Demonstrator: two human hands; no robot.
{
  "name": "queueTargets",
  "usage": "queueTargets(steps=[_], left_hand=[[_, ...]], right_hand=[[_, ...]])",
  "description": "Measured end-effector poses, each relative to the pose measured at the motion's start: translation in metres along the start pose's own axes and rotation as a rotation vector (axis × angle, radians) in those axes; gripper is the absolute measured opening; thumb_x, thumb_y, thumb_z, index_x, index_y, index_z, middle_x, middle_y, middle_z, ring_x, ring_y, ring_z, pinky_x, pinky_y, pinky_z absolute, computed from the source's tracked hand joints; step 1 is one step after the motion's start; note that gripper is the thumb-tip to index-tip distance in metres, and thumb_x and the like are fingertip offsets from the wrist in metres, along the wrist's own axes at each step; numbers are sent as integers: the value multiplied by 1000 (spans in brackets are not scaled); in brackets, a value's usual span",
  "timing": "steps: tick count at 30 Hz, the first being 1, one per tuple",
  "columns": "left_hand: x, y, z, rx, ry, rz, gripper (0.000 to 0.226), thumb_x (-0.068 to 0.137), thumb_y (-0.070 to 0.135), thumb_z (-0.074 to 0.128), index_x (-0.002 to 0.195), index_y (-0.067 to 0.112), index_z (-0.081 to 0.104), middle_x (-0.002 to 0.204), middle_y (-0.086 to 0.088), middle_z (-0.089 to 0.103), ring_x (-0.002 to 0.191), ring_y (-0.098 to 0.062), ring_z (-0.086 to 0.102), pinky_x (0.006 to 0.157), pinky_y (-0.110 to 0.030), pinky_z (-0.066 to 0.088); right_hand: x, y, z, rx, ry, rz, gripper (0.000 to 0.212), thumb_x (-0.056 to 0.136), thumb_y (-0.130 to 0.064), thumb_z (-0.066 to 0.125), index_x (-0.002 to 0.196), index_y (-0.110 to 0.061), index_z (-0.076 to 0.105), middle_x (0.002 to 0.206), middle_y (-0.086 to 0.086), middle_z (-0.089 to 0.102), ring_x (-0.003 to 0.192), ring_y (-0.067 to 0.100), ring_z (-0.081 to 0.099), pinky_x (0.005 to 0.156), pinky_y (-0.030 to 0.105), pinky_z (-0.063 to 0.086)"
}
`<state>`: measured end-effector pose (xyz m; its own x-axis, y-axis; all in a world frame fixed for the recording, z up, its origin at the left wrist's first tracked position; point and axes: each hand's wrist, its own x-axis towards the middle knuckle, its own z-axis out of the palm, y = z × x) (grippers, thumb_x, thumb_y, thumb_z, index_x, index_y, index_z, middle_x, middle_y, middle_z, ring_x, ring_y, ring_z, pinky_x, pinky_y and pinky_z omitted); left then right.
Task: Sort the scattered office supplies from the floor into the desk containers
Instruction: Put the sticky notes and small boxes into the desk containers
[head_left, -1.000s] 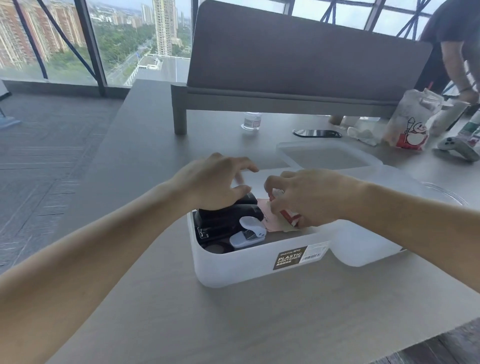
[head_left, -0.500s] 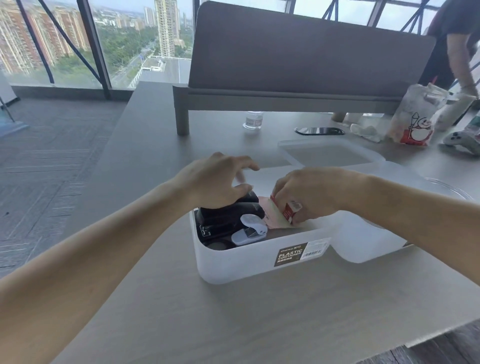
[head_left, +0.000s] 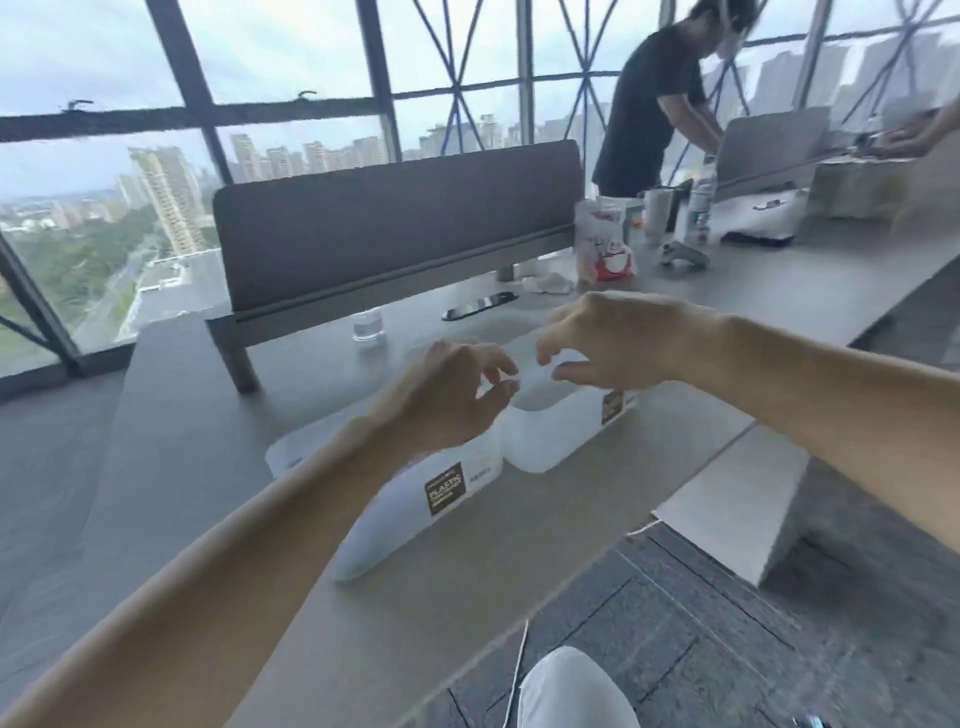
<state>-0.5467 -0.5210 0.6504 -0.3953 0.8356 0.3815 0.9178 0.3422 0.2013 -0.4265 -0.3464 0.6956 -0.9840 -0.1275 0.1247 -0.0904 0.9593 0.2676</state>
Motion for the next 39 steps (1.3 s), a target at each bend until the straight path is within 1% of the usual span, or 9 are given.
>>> queueTargets(steps=[4, 6, 11, 16, 23, 28, 34, 36, 39], left_hand=[[16, 118, 59, -217, -118, 150, 10, 86, 35, 59, 88, 38, 68, 74, 19, 63, 71, -11, 64, 72, -36, 57], [9, 183, 95, -246, -199, 258, 10, 91, 31, 61, 93, 34, 71, 78, 17, 63, 72, -10, 65, 73, -31, 57], [-35, 322, 190, -296, -418, 373, 16, 91, 36, 60, 96, 29, 73, 88, 6, 71, 80, -15, 65, 73, -26, 53], [-81, 422, 287, -276, -732, 419, 16, 92, 33, 63, 101, 26, 74, 101, 4, 73, 84, -10, 64, 74, -20, 46], [-81, 487, 400, -106, -995, 438, 26, 98, 30, 56, 110, 17, 74, 110, -1, 72, 98, -20, 66, 87, -31, 55], [-68, 509, 508, -74, -1131, 422, 27, 97, 29, 53, 111, 16, 73, 110, 0, 71, 93, -19, 65, 81, -32, 55], [-20, 525, 629, 26, -1201, 443, 30, 95, 26, 52, 120, 18, 66, 114, -5, 68, 91, -23, 60, 76, -32, 50], [-2, 535, 666, 23, -1201, 442, 29, 96, 27, 52, 118, 16, 67, 115, -7, 68, 94, -25, 60, 82, -35, 51], [11, 549, 733, -19, -1172, 390, 37, 97, 35, 52, 128, 17, 60, 123, -8, 65, 110, -29, 60, 94, -42, 50]], right_hand=[[-149, 17, 20, 71, -67, 346, 19, 98, -29, 55, 111, -22, 66, 99, -5, 62, 91, 17, 59, 83, 29, 46], [-227, 15, 37, 90, -116, 510, 17, 97, -29, 54, 107, -23, 67, 94, -6, 60, 91, 18, 59, 86, 35, 49], [-395, -12, 82, 173, -256, 845, 13, 95, -29, 58, 97, -24, 69, 84, -7, 58, 84, 16, 54, 77, 31, 45], [-533, -28, 150, 317, -441, 1074, 7, 90, -33, 62, 88, -32, 68, 99, -1, 68, 91, 23, 64, 84, 41, 55], [-644, -18, 242, 538, -472, 1318, 20, 95, -25, 57, 110, -19, 69, 114, 6, 67, 101, 29, 63, 87, 40, 53], [-679, 17, 329, 630, -443, 1462, 21, 97, -25, 53, 112, -20, 67, 117, 9, 64, 102, 31, 62, 87, 42, 53], [-714, 75, 444, 705, -460, 1604, 21, 97, -27, 53, 112, -18, 64, 113, 10, 66, 98, 33, 61, 83, 41, 53], [-724, 96, 487, 735, -461, 1626, 20, 96, -26, 52, 111, -20, 64, 113, 8, 66, 96, 31, 59, 80, 38, 52], [-737, 123, 555, 789, -498, 1626, 23, 96, -22, 50, 115, -23, 63, 116, 8, 65, 98, 31, 60, 80, 38, 52]])
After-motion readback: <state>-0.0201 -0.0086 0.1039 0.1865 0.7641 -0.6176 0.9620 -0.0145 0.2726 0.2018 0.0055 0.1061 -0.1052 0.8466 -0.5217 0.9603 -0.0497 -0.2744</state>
